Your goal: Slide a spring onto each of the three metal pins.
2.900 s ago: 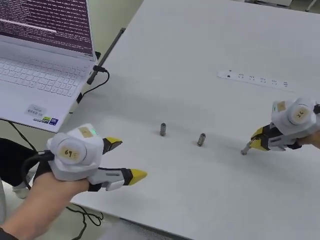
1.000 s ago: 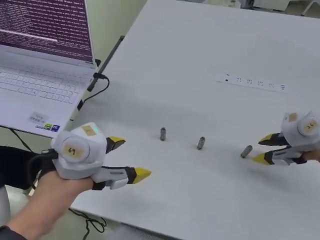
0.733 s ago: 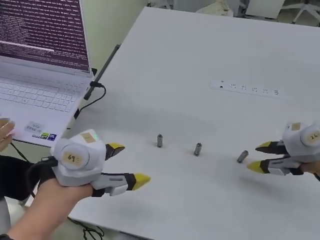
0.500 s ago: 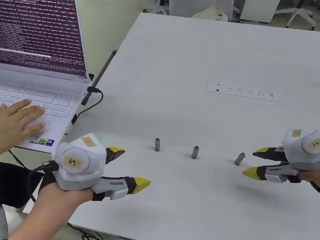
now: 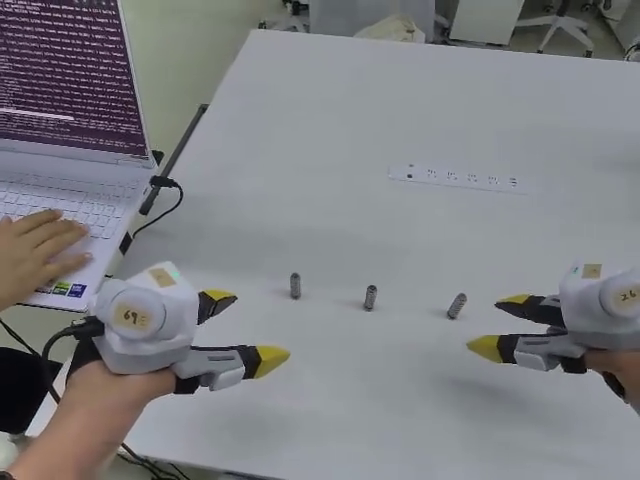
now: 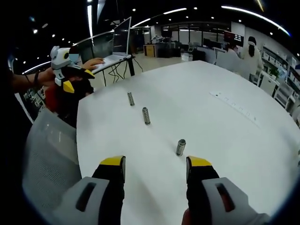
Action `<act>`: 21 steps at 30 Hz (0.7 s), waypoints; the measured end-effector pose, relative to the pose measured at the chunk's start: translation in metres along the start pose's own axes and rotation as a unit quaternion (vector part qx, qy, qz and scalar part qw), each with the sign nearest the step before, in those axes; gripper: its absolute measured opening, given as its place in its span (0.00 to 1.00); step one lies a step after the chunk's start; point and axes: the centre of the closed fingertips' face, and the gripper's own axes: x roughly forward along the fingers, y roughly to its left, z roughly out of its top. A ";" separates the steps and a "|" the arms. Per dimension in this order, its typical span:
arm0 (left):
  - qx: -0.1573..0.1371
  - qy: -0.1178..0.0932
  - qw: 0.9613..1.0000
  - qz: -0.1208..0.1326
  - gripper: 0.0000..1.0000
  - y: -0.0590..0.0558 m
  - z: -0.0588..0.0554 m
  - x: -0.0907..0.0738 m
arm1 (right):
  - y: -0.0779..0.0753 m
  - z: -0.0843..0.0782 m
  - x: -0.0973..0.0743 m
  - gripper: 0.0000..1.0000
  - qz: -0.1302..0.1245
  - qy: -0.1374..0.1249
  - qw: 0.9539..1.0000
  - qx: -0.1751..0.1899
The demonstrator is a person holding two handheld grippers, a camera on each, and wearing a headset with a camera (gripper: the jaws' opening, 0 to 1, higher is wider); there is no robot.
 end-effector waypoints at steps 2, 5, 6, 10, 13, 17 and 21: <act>0.000 -0.002 1.000 0.000 0.59 0.000 0.002 0.000 | 0.003 0.000 -0.007 0.52 -0.008 -0.008 1.000 0.007; 0.000 -0.005 1.000 0.001 0.59 0.000 0.003 0.000 | 0.004 -0.002 -0.014 0.53 -0.014 -0.018 1.000 0.015; 0.001 -0.005 1.000 0.002 0.59 0.001 0.004 -0.001 | 0.004 -0.004 -0.015 0.54 -0.015 -0.019 1.000 0.018; 0.002 -0.007 1.000 0.003 0.59 0.001 0.005 -0.003 | 0.007 -0.009 -0.025 0.56 -0.023 -0.022 0.999 0.022; 0.001 -0.011 1.000 0.007 0.59 0.002 0.008 -0.007 | 0.013 -0.012 -0.036 0.57 -0.031 -0.031 0.999 0.030; -0.002 -0.016 1.000 0.016 0.60 0.003 0.011 -0.013 | 0.020 -0.017 -0.047 0.59 -0.039 -0.035 0.998 0.035; -0.008 -0.023 0.999 0.025 0.60 0.003 0.013 -0.021 | 0.027 -0.021 -0.057 0.61 -0.046 -0.041 0.997 0.043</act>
